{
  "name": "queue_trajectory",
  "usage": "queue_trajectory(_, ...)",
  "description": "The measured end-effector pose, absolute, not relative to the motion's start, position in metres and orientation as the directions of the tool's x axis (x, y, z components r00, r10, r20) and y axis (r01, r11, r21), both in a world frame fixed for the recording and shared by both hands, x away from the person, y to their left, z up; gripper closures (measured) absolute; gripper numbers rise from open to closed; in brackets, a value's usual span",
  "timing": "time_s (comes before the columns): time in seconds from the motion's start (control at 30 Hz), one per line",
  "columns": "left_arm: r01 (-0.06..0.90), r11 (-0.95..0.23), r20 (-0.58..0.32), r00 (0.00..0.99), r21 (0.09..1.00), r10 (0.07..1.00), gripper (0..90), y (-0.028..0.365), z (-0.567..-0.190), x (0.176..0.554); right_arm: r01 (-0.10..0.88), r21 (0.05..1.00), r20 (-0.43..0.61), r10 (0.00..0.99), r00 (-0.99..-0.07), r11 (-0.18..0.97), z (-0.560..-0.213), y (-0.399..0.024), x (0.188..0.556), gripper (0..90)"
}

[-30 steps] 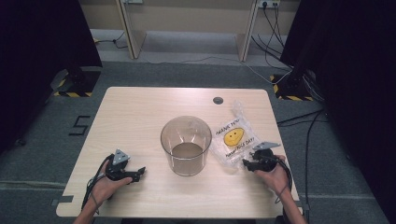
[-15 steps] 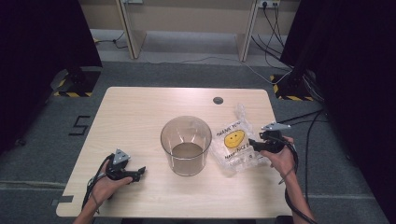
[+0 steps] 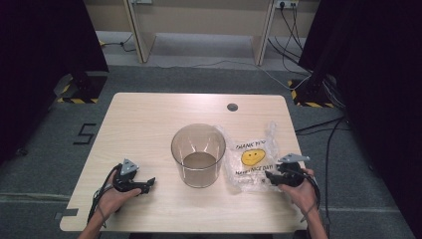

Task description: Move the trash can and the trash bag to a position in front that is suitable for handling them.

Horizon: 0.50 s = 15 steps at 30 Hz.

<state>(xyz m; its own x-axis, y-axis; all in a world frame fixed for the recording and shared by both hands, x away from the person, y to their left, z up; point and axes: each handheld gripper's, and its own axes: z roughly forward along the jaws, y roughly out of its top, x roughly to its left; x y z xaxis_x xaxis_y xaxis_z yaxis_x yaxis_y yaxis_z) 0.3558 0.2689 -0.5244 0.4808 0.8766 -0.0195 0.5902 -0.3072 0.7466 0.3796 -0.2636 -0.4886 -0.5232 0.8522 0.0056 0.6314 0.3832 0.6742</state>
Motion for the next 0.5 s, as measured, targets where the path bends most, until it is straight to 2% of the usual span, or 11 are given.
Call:
queue_trajectory(0.07, 0.590, -0.309, -0.017, 0.481, 0.746, 0.876, 13.2, 0.269, -0.524, 0.356, 0.628, 0.699, 0.015, 0.871, -0.490, 0.341, -0.480, -0.267, 0.369, 36.9)
queue_trajectory(0.23, 0.591, -0.308, -0.017, 0.479, 0.745, 0.877, 12.9, 0.268, -0.524, 0.357, 0.619, 0.735, 0.032, 0.899, -0.437, 0.275, -0.466, -0.270, 0.384, 34.2)
queue_trajectory(0.5, 0.592, -0.308, -0.017, 0.478, 0.745, 0.878, 12.8, 0.268, -0.524, 0.357, 0.643, 0.716, 0.056, 0.896, -0.440, 0.271, -0.473, -0.252, 0.407, 32.0)
